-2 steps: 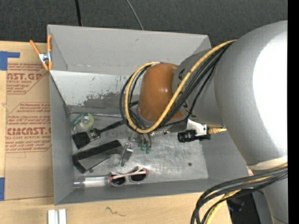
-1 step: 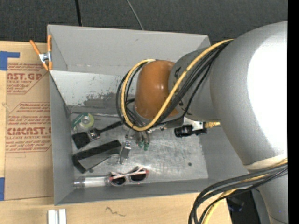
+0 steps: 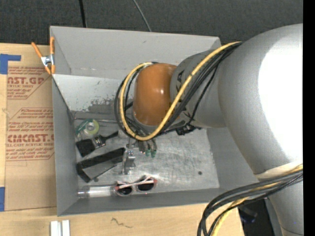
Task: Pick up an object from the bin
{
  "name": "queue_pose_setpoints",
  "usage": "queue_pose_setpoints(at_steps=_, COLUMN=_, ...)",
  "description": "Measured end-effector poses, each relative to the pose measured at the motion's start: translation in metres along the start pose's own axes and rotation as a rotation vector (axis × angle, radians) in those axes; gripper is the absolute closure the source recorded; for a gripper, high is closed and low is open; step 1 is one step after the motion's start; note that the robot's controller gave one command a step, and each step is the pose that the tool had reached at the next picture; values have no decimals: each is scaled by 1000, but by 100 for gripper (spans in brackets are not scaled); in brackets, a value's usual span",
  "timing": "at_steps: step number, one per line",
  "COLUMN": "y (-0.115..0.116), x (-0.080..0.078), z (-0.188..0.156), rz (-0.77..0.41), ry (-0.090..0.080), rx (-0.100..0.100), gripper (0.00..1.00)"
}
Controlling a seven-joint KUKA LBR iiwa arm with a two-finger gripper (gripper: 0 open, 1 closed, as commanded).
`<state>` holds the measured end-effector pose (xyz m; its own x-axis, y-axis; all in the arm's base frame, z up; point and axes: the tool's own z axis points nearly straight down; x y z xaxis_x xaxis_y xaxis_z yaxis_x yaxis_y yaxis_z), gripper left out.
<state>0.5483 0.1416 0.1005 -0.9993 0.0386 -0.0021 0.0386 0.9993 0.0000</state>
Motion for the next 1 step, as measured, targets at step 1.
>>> queue_pose_setpoints(at_steps=1, y=3, x=-8, z=0, rz=238, ry=8, rx=5, gripper=100)
